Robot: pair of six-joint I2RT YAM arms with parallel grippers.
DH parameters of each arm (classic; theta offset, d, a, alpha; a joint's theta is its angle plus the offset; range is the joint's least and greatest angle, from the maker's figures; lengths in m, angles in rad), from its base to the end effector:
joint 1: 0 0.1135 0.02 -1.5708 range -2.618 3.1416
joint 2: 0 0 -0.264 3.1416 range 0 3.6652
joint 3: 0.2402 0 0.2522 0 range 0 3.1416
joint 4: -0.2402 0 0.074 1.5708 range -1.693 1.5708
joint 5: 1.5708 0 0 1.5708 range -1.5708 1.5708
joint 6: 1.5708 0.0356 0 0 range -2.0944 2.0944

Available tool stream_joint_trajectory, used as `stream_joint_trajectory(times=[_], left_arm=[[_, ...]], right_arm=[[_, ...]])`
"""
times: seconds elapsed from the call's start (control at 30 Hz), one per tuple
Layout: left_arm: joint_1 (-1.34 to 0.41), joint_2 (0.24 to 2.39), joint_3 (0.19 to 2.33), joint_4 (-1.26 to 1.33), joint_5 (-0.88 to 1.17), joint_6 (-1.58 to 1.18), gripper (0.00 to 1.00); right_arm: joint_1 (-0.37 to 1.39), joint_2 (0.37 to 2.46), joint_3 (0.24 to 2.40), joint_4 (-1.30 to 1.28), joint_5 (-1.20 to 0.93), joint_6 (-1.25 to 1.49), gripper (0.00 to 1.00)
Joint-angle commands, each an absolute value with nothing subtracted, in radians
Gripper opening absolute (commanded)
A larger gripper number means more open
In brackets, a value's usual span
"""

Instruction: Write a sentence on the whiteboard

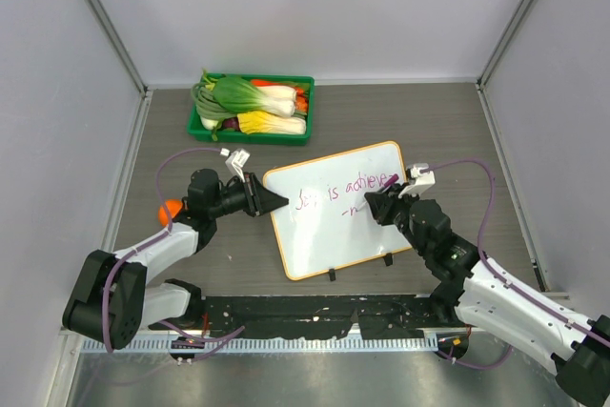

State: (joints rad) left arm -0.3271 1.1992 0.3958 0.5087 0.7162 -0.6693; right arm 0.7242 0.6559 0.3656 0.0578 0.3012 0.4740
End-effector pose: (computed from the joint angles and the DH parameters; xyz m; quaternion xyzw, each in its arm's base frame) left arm 0.2140 -0.0973 0.1955 0.0776 0.7769 -0.5139 0.3555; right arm 0.1327 0.1032 0.2370 -0.0044 0.7810 0.2487 0.5728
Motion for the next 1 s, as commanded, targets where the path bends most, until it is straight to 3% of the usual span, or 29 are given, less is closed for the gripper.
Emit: stream_joint_trajectory(times=[0.0, 0.97], left_arm=[[-0.328, 1.215, 0.370, 0.426, 0.583, -0.503, 0.00], [-0.328, 1.216, 0.370, 0.426, 0.584, -0.505, 0.00]], right_arm=[[0.721, 0.663, 0.359, 0.040, 0.321, 0.465, 0.01], [0.721, 0.704, 0.423, 0.012, 0.419, 0.437, 0.01]])
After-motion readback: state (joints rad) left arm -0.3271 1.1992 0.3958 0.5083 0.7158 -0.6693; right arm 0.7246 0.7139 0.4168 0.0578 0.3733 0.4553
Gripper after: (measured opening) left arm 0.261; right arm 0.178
